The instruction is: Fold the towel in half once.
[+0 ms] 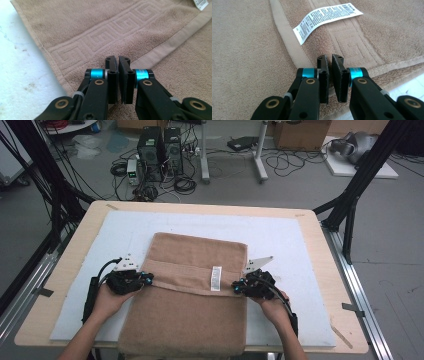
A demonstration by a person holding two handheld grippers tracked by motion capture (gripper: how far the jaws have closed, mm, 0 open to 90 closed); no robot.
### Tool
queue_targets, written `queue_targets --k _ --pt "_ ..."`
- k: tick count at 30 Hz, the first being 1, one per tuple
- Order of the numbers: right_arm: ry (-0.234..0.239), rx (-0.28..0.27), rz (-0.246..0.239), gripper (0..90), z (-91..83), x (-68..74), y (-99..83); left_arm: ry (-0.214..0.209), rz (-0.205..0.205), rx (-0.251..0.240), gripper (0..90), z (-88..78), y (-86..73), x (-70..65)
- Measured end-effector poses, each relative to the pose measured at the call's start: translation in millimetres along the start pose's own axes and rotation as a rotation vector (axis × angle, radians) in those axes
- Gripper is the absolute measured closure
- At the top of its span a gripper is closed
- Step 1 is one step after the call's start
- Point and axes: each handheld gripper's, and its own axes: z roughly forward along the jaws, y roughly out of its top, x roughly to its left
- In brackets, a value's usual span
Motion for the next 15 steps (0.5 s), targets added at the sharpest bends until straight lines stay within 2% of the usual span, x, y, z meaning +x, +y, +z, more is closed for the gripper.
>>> queue_targets --k 15 --pt "-0.008 -0.045 -0.005 84.1 -16.7 -0.2 7.5 -0.008 -0.004 -0.045 85.9 -10.2 6.4 -1.5"
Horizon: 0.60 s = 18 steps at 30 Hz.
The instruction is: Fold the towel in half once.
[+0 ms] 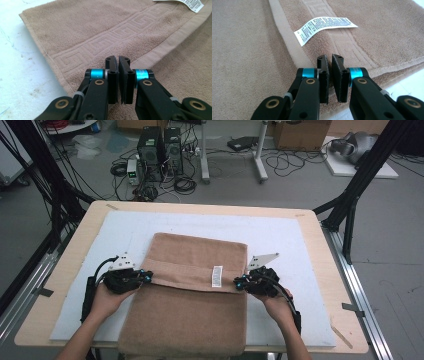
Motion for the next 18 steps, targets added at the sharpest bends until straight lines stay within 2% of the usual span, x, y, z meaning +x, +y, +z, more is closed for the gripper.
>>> queue_targets --k 9,14,18 --pt "0.005 -0.01 -0.016 84.1 -8.8 3.8 3.3 -0.008 0.004 -0.016 85.8 -7.5 3.4 -4.0" --pt "0.01 -0.016 -0.034 84.1 -15.5 8.5 3.9 -0.001 0.039 -0.02 85.9 -15.9 5.7 -10.2" --pt "0.02 -0.02 -0.054 84.1 -22.8 17.4 3.8 -0.007 0.051 -0.029 85.9 -25.3 6.6 -16.5"
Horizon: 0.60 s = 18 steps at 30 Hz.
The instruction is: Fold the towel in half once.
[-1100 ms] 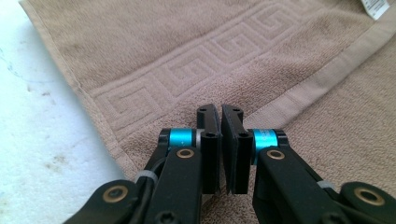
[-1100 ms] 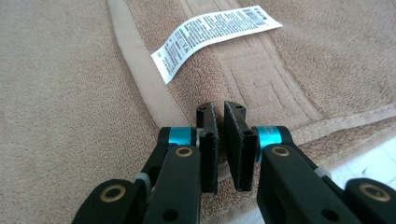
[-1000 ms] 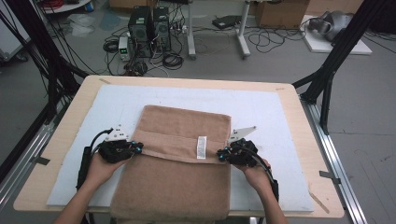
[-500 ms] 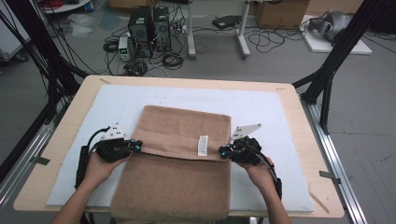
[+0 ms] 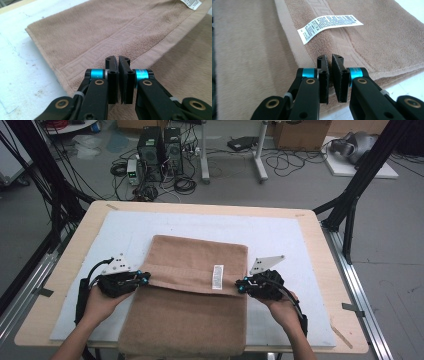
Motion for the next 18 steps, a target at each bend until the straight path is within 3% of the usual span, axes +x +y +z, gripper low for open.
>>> queue_targets --k 9,18 --pt "0.031 -0.025 -0.033 84.2 -23.7 27.3 -6.9 -0.006 0.054 -0.03 85.9 -27.1 -3.1 -33.1" --pt "0.069 -0.035 -0.123 84.5 -53.7 70.4 -11.0 -0.01 0.136 -0.048 86.0 -67.5 -7.7 -76.8"
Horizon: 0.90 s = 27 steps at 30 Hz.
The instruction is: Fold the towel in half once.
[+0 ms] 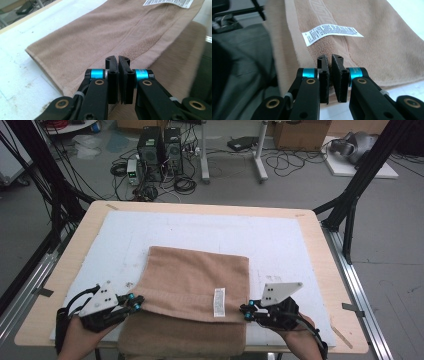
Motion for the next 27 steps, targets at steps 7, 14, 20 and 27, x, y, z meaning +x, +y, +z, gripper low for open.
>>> queue_targets --k 7,14,20,27 --pt "0.039 -0.021 0.011 69.3 -2.4 5.3 -3.3 -0.043 0.01 -0.005 69.1 -8.9 -8.8 -15.8" --pt "-0.037 0.023 0.063 54.2 21.2 -22.4 -6.8 0.015 -0.018 -0.005 59.0 14.4 -12.4 17.8" --pt "-0.138 0.043 0.136 49.8 35.7 -58.9 -11.5 0.071 -0.062 0.015 54.4 46.0 -17.1 49.0" --pt "-0.206 0.06 0.241 44.8 52.0 -97.8 -21.8 0.126 -0.139 0.09 51.7 76.2 -25.7 78.2"
